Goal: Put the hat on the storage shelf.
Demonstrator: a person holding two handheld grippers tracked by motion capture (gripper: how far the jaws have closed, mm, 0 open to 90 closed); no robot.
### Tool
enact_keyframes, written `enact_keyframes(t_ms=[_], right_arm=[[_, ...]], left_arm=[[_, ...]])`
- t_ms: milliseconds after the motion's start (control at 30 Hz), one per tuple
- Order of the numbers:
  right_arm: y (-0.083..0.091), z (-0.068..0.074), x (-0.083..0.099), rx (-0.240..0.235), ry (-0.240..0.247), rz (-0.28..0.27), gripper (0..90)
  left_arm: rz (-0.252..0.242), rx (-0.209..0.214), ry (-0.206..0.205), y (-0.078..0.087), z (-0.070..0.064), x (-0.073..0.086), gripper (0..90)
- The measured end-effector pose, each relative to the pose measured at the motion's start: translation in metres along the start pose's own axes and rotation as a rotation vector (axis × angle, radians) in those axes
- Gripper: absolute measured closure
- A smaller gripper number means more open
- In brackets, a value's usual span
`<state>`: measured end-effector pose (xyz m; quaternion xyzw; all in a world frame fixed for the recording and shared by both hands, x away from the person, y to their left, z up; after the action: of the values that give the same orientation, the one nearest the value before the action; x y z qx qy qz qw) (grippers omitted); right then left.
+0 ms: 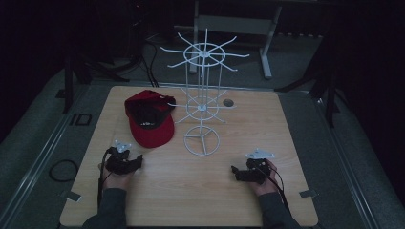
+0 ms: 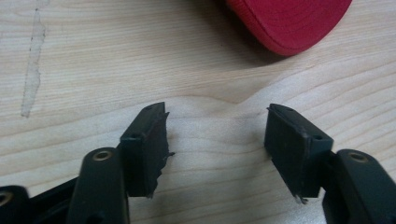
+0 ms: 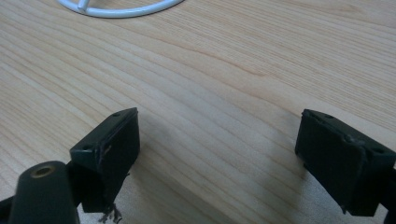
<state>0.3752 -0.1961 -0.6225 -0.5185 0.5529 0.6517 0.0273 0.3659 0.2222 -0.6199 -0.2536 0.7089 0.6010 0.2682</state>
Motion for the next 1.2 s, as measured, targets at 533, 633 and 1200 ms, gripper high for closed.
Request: enact_keyframes(t_ms=[533,633,1200], right_arm=[[0.0,0.0,0.0,0.0,0.0,0.0,13.7],[0.0,0.0,0.0,0.0,0.0,0.001,13.7],[0.0,0.0,0.0,0.0,-0.002,0.0,13.7]], left_arm=[[-0.032,0.061,0.029,0.014,0.006,-0.03,47.9],[-0.03,0.077,0.036,0.015,0.006,-0.036,47.9],[-0.009,0.138,0.08,0.006,0.001,-0.059,44.2]])
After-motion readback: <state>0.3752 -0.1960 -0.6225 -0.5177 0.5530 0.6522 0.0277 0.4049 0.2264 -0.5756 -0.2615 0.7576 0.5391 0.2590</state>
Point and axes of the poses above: each handheld gripper's, and its own axes: y roughly backward along the jaws, x roughly out of its underside, z roughly to its left, the point moved 8 cm from there along -y, roughly forward along the jaws, and after that the axes turned 11 degrees about y, right-handed, at the moved point
